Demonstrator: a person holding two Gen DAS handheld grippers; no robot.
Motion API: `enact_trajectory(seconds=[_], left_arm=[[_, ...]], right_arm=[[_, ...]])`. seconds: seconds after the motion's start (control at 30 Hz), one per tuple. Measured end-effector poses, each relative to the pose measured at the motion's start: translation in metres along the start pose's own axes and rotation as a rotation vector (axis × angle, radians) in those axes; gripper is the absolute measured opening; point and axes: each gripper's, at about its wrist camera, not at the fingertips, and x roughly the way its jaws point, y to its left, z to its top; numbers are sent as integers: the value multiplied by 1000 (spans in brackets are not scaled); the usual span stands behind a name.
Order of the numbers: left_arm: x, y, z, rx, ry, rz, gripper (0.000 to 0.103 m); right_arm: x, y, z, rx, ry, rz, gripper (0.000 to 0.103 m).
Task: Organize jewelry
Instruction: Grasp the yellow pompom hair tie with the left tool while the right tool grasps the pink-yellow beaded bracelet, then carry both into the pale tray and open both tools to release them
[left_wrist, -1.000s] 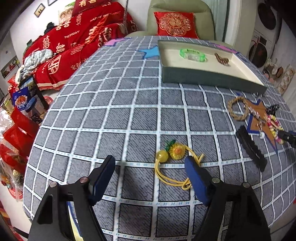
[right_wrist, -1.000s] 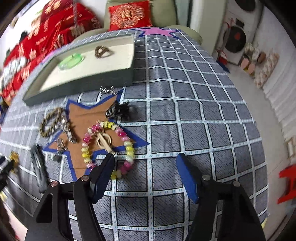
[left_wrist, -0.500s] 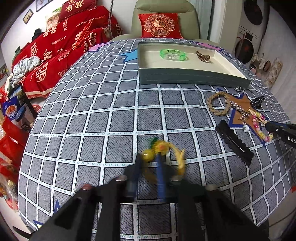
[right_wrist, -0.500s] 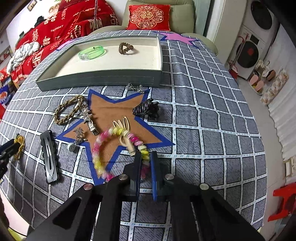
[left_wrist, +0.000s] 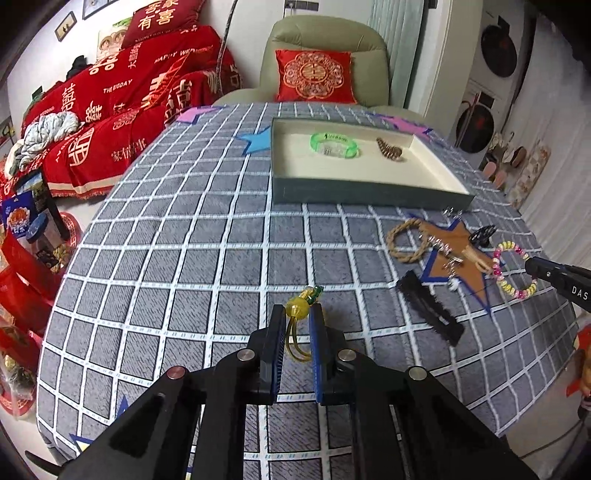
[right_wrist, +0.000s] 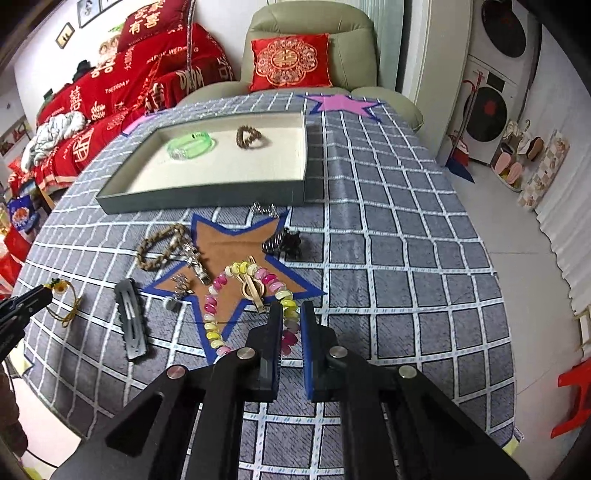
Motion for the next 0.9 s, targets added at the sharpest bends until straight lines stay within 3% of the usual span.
enact_trajectory(seconds=[0.47,0.9], left_arm=[[-34,-6,46,-16,-100,-76,20],[-5,-16,125,12,-119,-96,20]], right_arm=[[-31,4,33,25,-84,81,10],[-6,14,114,9,-113,122,10]])
